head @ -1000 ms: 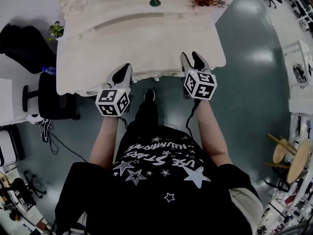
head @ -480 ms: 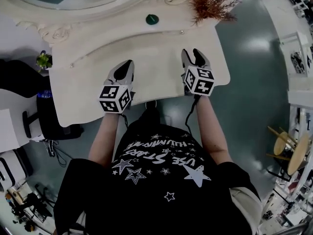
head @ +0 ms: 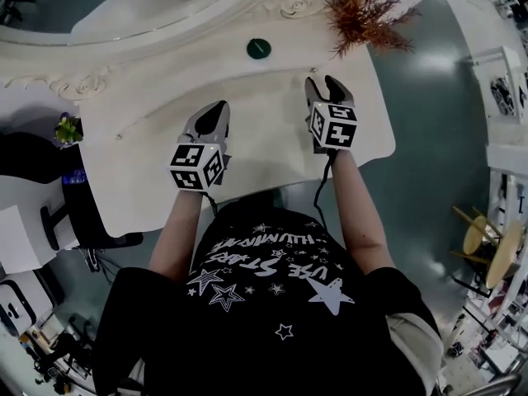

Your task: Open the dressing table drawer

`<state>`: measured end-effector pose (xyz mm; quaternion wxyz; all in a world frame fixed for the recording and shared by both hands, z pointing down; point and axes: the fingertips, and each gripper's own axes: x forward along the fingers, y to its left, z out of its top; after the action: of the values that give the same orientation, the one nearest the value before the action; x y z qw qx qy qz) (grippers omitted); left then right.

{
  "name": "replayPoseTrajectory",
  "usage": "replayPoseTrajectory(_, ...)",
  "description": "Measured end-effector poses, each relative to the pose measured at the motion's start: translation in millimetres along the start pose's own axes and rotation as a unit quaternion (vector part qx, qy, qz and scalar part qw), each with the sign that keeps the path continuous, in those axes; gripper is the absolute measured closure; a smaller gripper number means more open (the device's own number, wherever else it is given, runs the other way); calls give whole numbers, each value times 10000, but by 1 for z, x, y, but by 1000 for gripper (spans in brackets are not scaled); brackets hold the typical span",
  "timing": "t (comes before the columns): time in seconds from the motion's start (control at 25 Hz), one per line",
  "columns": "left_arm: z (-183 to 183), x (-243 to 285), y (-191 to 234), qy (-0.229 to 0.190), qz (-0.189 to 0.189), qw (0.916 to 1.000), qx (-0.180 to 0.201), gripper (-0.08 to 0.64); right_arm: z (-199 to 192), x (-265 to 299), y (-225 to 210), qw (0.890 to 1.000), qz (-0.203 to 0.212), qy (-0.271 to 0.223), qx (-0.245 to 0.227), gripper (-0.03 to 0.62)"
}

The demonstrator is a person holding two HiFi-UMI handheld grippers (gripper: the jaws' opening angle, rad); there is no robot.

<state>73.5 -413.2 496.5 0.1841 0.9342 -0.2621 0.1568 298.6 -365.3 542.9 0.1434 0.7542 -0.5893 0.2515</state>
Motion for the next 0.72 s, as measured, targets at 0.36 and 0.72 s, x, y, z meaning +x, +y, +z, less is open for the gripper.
replayPoseTrajectory(0.36, -2, 20, 6, 130, -117, 9998, 61, 558, -9, 33, -8, 9992, -132, 296, -242, 393)
replayPoseTrajectory(0.72, -4, 23, 1, 185, -151, 9997, 19, 558, -10, 46, -7, 9980, -79, 404, -472, 443)
